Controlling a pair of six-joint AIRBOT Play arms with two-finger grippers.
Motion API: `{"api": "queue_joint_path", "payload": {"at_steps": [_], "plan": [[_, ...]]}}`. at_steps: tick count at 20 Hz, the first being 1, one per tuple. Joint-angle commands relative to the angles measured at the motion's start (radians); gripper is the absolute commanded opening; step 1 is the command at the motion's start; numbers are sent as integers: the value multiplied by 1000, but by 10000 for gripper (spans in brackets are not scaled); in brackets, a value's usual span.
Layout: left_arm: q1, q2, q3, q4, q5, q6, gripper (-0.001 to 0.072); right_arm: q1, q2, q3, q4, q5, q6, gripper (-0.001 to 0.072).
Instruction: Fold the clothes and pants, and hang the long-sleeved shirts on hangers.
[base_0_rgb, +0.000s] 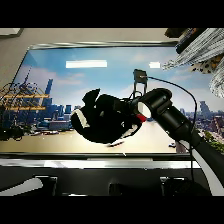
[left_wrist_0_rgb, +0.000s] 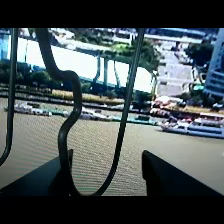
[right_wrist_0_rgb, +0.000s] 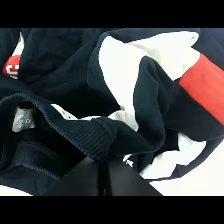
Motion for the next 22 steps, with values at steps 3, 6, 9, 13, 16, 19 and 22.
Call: {"api": "queue_joint_path", "payload": {"at_steps": [3, 6, 9, 13, 16, 19, 22], "plan": [[1, -39, -1, 0, 14, 6, 377, 1, -1, 0, 0, 1, 1, 33], [1, -53, -1, 0, 13, 6, 376, 1, -1, 0, 0, 4, 3, 33], [1, -58, -1, 0, 6, 6, 61, 1, -1, 0, 0, 20, 4, 33], [-14, -47, 2, 0, 5, 6, 25, 1, -1, 0, 0, 25, 4, 33], [-37, -11, 33, 0, -9, -1, 25, 1, -1, 0, 0, 27, 4, 33], [-56, 50, 105, 0, -8, -60, 24, 1, -1, 0, 0, 31, 4, 33], [-77, 114, 179, 0, -8, -177, 23, 1, -1, 0, -9, 33, -4, 33]]}}
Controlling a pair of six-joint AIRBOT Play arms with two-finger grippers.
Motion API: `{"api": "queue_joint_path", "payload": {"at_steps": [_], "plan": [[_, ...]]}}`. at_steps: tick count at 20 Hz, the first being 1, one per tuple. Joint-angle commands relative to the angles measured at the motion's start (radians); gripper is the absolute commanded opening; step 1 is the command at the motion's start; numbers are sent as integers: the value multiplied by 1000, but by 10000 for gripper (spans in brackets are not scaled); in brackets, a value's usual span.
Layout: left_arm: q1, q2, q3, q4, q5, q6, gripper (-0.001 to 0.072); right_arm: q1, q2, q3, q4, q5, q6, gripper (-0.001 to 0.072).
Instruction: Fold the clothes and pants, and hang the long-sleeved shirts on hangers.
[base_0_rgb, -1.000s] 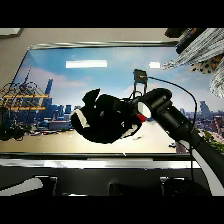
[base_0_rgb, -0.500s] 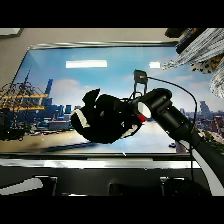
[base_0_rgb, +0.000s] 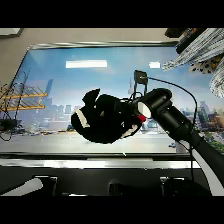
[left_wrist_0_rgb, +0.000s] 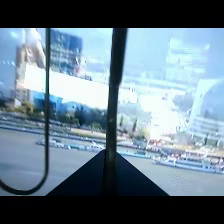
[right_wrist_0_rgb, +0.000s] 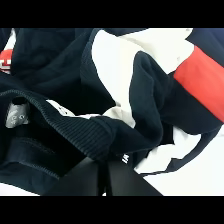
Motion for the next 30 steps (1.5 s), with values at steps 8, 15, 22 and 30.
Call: {"api": "queue_joint_path", "payload": {"at_steps": [8, 15, 22, 30], "plan": [[-190, 226, 225, 0, -8, -187, 22, 1, -1, 0, -11, 19, -33, 33], [-578, 455, 95, 0, -342, -261, 17, -1, -1, 0, -112, 20, -14, 33], [-1023, 625, 10, -3, -657, -457, 21, -2, -1, 0, -177, 45, -13, 33], [-1310, 741, -57, 46, -709, -434, 18, -2, -2, 0, -222, 66, 16, 33]]}}
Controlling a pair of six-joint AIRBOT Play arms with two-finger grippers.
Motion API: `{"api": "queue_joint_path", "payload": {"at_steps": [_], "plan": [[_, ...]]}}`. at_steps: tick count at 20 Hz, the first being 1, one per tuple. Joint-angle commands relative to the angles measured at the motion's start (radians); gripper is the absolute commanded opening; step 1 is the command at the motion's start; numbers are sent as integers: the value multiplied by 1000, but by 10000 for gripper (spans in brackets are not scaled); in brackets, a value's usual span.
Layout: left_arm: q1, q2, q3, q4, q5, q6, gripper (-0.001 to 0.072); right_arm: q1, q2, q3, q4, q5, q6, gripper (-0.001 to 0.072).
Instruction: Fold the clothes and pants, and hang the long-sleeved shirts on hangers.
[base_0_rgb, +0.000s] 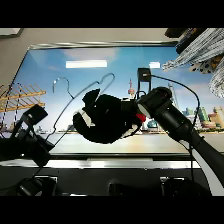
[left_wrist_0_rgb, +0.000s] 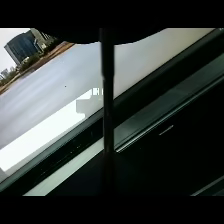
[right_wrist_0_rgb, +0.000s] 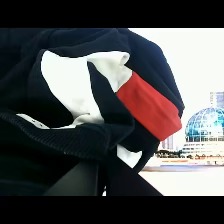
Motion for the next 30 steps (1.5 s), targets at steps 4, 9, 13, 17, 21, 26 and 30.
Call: {"api": "queue_joint_path", "payload": {"at_steps": [4, 9, 13, 17, 21, 26, 30], "plan": [[-96, 186, -137, 27, -79, -1, 18, -1, -6, 0, -53, -2, 72, 33], [-96, 247, -217, 18, -128, 74, 18, -1, -17, 0, -66, -11, 112, 33], [-96, 238, -241, 8, -128, 153, 19, 0, -18, 0, -65, -27, 116, 33], [-96, 230, -243, 41, -64, 151, 19, 0, -18, 0, -57, -27, 114, 33], [-96, 214, -240, 61, -19, 152, 19, 0, -18, 0, -51, -24, 102, 33], [-95, 218, -207, 93, -23, 138, 19, 0, -18, 0, -51, -24, 91, 33], [-96, 197, -211, 105, -23, 174, 19, 0, -18, 0, -51, -26, 87, 33]]}}
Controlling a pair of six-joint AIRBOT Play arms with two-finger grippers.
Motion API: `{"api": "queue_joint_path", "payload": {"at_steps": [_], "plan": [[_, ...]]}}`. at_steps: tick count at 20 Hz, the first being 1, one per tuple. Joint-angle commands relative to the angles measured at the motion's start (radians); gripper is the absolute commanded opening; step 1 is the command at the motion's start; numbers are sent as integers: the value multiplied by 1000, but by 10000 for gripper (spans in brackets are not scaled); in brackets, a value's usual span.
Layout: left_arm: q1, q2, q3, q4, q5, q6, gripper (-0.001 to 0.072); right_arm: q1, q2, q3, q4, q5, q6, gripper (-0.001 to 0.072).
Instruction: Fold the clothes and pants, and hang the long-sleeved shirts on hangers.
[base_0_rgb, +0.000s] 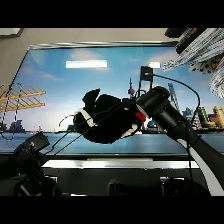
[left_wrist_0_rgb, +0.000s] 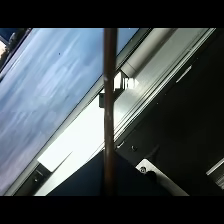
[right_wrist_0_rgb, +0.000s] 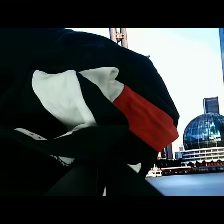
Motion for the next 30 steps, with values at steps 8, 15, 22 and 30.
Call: {"api": "queue_joint_path", "payload": {"at_steps": [8, 15, 22, 30], "plan": [[22, -161, -10, 13, 130, 61, 19, 0, -1, 0, 16, -28, -26, 33], [155, -240, -9, -101, 161, 285, 18, 0, 18, 35, 42, -42, -125, 33], [242, -359, 14, -177, 218, 423, 18, 2, 21, 171, 143, -18, -217, 33], [256, -473, 127, -223, 193, 561, 17, 11, 21, 174, 35, 84, -264, 33]]}}
